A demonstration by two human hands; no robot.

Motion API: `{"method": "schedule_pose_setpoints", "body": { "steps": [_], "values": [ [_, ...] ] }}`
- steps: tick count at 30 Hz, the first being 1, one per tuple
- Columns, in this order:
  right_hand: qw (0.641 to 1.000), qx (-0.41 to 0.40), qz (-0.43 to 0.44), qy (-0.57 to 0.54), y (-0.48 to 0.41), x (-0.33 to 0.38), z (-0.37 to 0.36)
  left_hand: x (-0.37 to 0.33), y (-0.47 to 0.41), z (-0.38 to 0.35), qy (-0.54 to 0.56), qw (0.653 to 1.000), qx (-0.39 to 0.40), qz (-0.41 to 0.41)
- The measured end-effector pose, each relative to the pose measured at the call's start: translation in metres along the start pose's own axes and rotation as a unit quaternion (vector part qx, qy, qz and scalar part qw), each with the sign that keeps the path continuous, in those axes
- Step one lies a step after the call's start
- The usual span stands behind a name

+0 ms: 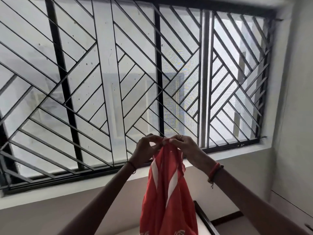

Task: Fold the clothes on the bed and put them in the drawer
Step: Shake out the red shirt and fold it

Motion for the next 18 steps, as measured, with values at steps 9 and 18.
{"method": "schedule_pose_setpoints", "body": {
  "steps": [9, 18],
  "values": [
    [0.987, 0.099, -0.108, -0.071, 0.014, -0.001, 0.005, 0.002, 0.009, -0.009, 0.116, 0.989, 0.065, 0.064],
    [0.971, 0.058, -0.091, -0.211, 0.03, 0.011, 0.021, 0.025, 0.054, -0.012, 0.136, 0.933, 0.289, 0.166]
  ]
}}
Point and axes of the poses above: each hand's wrist, its own y-axis away from the middle knuckle, its own z-axis out of the back of the hand, x = y × z, the point moved 5 cm from there along -y, towards the middle knuckle, and after that the axes turned 7 degrees about -x, right-handed, at the moved point
